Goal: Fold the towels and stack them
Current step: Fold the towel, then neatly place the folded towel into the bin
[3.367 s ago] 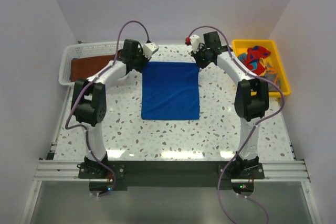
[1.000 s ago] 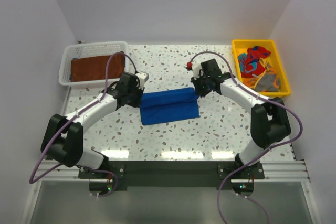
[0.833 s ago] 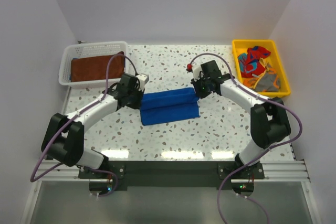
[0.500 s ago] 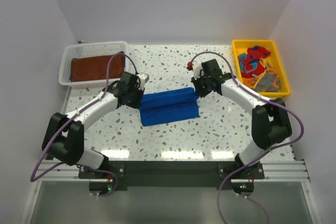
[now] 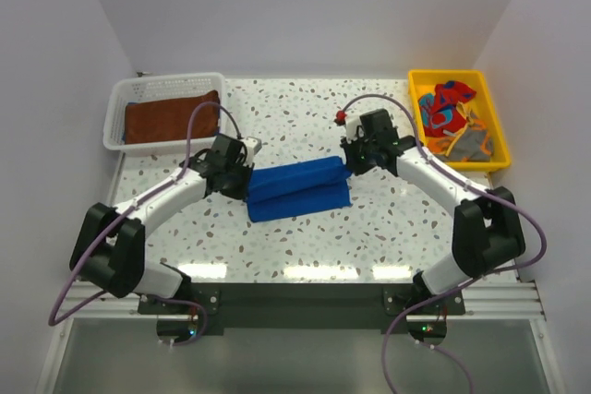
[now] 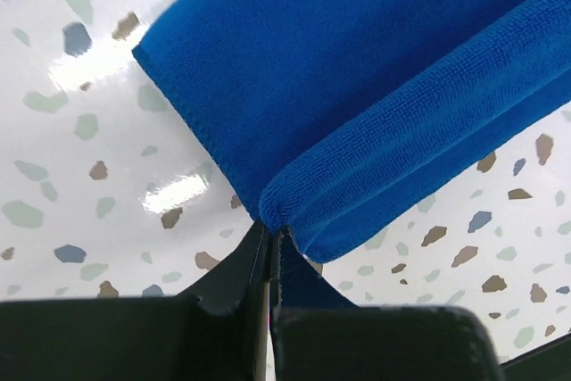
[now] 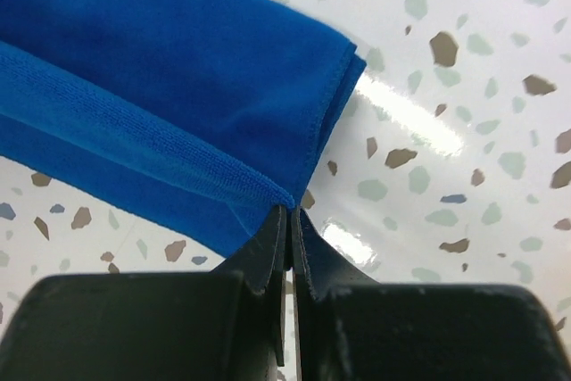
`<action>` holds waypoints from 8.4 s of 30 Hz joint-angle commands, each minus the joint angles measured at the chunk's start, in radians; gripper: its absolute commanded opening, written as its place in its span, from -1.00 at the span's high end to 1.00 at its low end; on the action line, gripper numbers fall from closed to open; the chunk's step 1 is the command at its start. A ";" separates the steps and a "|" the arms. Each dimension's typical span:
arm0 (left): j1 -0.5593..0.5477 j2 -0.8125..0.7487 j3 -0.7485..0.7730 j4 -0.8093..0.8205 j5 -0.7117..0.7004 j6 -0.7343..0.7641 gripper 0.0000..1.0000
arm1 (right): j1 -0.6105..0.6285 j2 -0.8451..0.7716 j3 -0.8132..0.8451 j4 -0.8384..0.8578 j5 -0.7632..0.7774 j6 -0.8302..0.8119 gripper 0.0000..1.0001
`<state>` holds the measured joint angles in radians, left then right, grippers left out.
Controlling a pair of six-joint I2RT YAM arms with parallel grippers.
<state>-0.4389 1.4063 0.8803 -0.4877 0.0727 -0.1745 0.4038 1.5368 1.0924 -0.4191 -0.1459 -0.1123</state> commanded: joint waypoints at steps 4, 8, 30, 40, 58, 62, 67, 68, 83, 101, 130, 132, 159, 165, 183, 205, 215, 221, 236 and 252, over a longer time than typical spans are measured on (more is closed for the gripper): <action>-0.009 0.055 -0.050 0.050 0.025 -0.040 1.00 | -0.002 0.049 -0.020 0.003 -0.024 0.062 1.00; -0.017 0.069 -0.076 0.075 0.047 -0.049 1.00 | 0.000 0.075 -0.025 0.000 -0.030 0.082 1.00; -0.055 -0.243 -0.147 0.012 0.176 -0.201 -0.20 | 0.046 -0.121 -0.112 -0.089 -0.130 0.166 0.24; -0.054 -0.155 -0.029 0.119 0.081 -0.230 -0.06 | 0.066 -0.005 -0.005 0.035 -0.113 0.299 0.33; -0.104 0.022 -0.110 0.207 0.084 -0.270 0.26 | 0.162 0.160 -0.051 0.103 -0.081 0.321 0.44; -0.130 -0.067 -0.224 0.228 0.099 -0.302 0.25 | 0.176 0.099 -0.138 0.118 -0.107 0.312 0.43; -0.161 -0.190 -0.284 0.225 0.119 -0.356 0.24 | 0.187 0.026 -0.203 0.126 -0.123 0.307 0.43; -0.162 -0.205 -0.279 0.216 0.119 -0.361 0.24 | 0.187 0.013 -0.207 0.128 -0.124 0.307 0.43; -0.187 -0.049 -0.046 0.175 0.062 -0.396 0.39 | 0.184 -0.020 -0.143 0.089 0.091 0.350 0.43; -0.207 -0.151 -0.284 0.187 -0.060 -0.457 0.55 | 0.109 -0.101 -0.299 0.100 0.180 0.439 0.38; -0.205 -0.072 -0.297 0.252 -0.048 -0.471 0.35 | -0.071 0.248 0.047 0.189 0.160 0.361 0.40; -0.207 -0.108 -0.279 0.232 -0.069 -0.477 0.27 | -0.051 0.203 0.047 0.169 0.155 0.341 0.38; 0.436 -0.313 -0.153 0.046 -0.085 -0.203 -0.84 | 0.661 0.448 0.440 -0.087 0.273 0.338 -0.41; 0.439 -0.297 -0.172 0.066 -0.080 -0.203 -0.81 | 0.681 0.551 0.492 -0.109 0.299 0.341 -0.33; 0.439 -0.280 -0.216 0.101 0.100 -0.244 -0.80 | 0.658 0.511 0.338 0.003 0.275 0.373 0.98; 0.190 -0.139 -0.420 0.609 0.266 -0.807 -0.85 | 0.604 0.261 0.003 0.483 0.178 0.503 1.00; 0.103 -0.006 -0.415 0.690 0.213 -0.842 -0.71 | 0.604 0.289 -0.017 0.537 0.160 0.507 1.00; 0.083 0.040 -0.451 0.741 0.182 -0.861 -0.40 | 0.604 0.289 -0.023 0.545 0.154 0.499 1.00; 0.086 0.071 -0.188 0.525 0.063 -0.579 1.00 | 0.598 0.177 -0.025 0.395 0.196 0.418 -0.62; 0.324 0.387 0.733 -0.072 -0.140 -0.203 1.00 | 0.494 -0.216 -0.198 0.025 0.436 0.381 -0.97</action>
<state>-0.1539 1.7432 1.4494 -0.4259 0.0048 -0.4839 0.8917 1.3697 0.9165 -0.3191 0.2298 0.2867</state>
